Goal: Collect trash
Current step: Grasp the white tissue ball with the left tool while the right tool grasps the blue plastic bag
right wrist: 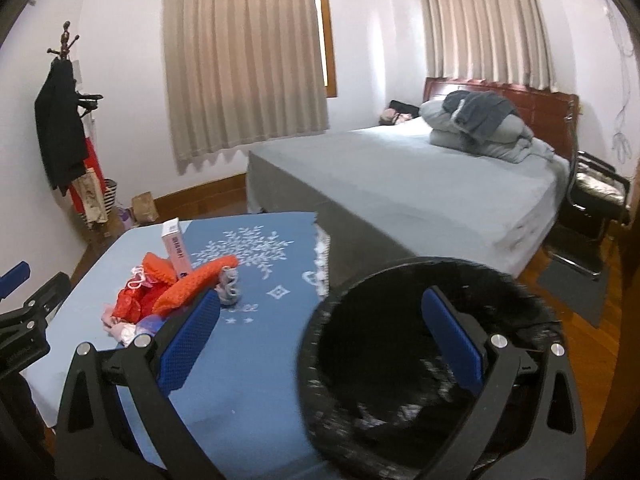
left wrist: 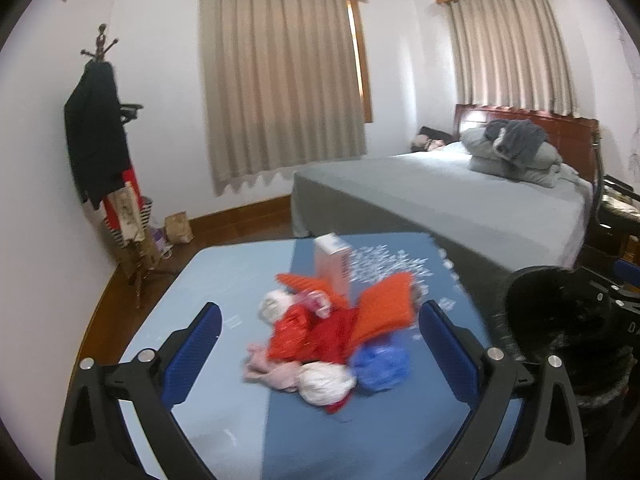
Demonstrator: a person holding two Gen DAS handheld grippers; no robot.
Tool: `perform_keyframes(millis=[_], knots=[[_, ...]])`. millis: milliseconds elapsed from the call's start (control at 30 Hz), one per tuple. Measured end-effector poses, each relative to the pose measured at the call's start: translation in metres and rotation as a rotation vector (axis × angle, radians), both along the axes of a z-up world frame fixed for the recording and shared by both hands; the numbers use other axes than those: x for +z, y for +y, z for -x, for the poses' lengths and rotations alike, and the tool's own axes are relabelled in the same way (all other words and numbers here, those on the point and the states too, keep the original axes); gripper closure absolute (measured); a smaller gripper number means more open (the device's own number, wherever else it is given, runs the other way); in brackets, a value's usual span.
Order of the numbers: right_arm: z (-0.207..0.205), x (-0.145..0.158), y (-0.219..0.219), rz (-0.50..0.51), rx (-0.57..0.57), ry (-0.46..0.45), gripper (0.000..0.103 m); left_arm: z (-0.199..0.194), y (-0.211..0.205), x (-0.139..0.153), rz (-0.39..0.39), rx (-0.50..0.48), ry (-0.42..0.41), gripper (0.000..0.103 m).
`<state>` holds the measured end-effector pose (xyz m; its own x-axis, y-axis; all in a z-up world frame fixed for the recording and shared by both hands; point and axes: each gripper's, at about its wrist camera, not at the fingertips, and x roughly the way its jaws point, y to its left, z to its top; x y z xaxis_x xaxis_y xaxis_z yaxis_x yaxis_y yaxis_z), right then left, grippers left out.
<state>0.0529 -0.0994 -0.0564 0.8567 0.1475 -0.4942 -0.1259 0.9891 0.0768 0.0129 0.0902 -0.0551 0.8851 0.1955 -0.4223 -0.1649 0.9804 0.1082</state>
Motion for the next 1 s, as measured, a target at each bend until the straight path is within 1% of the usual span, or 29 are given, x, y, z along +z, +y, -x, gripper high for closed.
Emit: perform_keyframes(millis=[233,333,433,500,633,700,900,933,967,1000], knots=[[-0.022,-0.029,0.036,0.013,0.071,0.038,0.005,-0.008,0.03,-0.031,-0.002,0.028,0.05,0.006],[-0.028,-0.038,0.045,0.026,0.083,0.047,0.005,-0.016,0.037,-0.046,0.022,0.025,0.079,0.007],[-0.032,-0.044,0.048,0.031,0.088,0.054,0.005,-0.025,0.039,-0.06,0.043,0.024,0.111,0.01],[-0.035,-0.047,0.05,0.034,0.087,0.059,0.005,-0.029,0.041,-0.069,0.057,0.022,0.117,0.012],[-0.042,-0.055,0.052,0.048,0.091,0.077,0.005,-0.045,0.043,-0.086,0.105,0.014,0.161,0.021],[-0.045,-0.058,0.054,0.055,0.094,0.083,0.005,-0.05,0.042,-0.093,0.129,0.003,0.182,0.024],[-0.051,-0.065,0.057,0.067,0.094,0.098,0.005,-0.057,0.036,-0.106,0.146,-0.014,0.232,0.037],[-0.053,-0.067,0.057,0.067,0.094,0.101,0.005,-0.06,0.037,-0.108,0.15,-0.015,0.238,0.041],[-0.053,-0.067,0.058,0.067,0.097,0.104,0.005,-0.061,0.037,-0.11,0.155,-0.016,0.246,0.048],[-0.054,-0.068,0.059,0.07,0.099,0.105,0.005,-0.062,0.037,-0.112,0.166,-0.024,0.259,0.051]])
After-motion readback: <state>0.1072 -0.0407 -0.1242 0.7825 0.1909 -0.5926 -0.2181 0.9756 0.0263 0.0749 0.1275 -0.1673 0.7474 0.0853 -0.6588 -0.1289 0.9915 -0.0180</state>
